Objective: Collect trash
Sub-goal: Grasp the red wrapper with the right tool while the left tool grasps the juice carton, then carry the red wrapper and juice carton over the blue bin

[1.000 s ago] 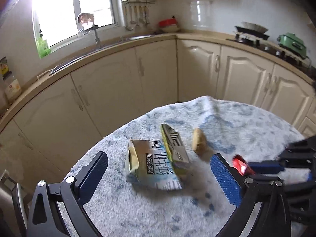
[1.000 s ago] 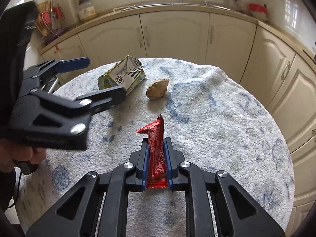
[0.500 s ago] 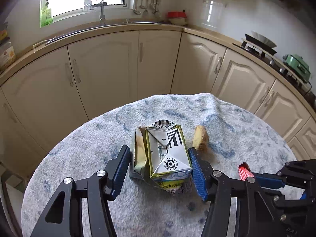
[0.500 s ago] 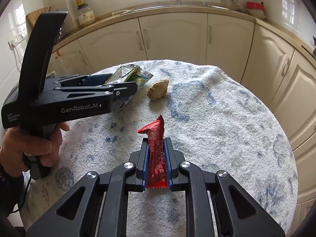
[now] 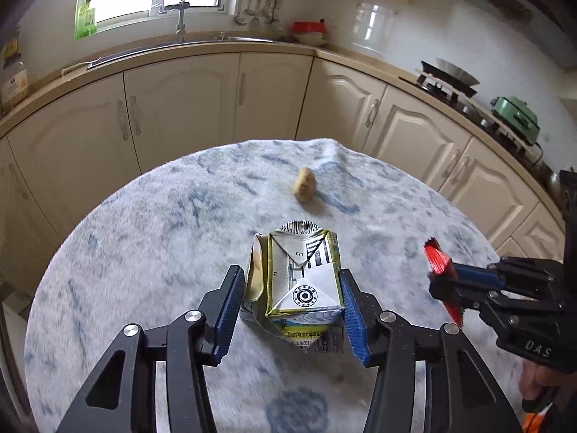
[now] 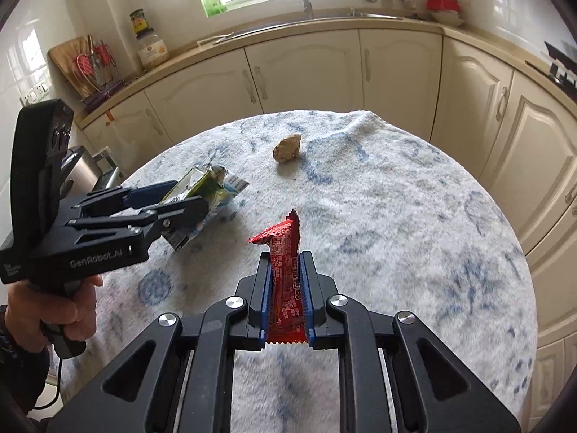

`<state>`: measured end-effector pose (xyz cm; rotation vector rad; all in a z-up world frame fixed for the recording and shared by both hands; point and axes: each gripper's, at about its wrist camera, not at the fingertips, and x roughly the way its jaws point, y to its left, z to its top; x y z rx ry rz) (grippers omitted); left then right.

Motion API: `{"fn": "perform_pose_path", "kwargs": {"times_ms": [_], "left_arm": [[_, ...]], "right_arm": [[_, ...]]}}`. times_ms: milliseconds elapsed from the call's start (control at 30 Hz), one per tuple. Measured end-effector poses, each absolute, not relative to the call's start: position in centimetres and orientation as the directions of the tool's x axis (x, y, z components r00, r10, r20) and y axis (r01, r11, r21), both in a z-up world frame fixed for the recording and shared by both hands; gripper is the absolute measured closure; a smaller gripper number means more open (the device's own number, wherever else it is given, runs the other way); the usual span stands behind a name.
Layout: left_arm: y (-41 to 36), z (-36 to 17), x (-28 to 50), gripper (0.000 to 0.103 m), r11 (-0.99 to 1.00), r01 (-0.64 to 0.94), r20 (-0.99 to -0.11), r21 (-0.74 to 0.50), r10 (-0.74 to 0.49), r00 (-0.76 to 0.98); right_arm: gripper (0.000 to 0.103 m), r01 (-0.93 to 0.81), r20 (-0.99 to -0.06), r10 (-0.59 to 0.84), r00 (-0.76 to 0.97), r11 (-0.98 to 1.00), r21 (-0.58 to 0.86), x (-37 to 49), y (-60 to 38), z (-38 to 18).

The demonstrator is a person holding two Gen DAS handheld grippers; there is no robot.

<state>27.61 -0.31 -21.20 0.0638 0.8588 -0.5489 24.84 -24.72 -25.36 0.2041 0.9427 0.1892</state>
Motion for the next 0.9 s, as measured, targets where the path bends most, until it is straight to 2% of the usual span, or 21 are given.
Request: {"fn": "perform_pose_path", "kwargs": {"times_ms": [233, 367, 600, 900], "left_arm": [[0.5, -20.2, 22.3, 0.061, 0.836, 0.522, -0.733, -0.171, -0.462, 0.499], [0.6, -19.0, 19.6, 0.07, 0.817, 0.547, -0.722, -0.183, -0.489, 0.489], [0.5, -18.9, 16.7, 0.07, 0.799, 0.554, -0.728, -0.233, -0.521, 0.446], [-1.8, -16.9, 13.3, 0.071, 0.761, 0.605, -0.7, -0.233, -0.563, 0.44]], "right_arm": [[0.089, -0.041, -0.768, 0.248, 0.59, 0.96, 0.279, 20.9, -24.9, -24.4], [0.089, -0.029, -0.76, 0.241, 0.604, 0.959, 0.281, 18.9, -24.9, -23.8], [0.089, -0.002, -0.747, 0.224, 0.626, 0.958, 0.285, 16.0, -25.7, -23.0], [0.089, 0.039, -0.733, 0.193, 0.652, 0.957, 0.286, 13.2, -27.4, -22.1]]}}
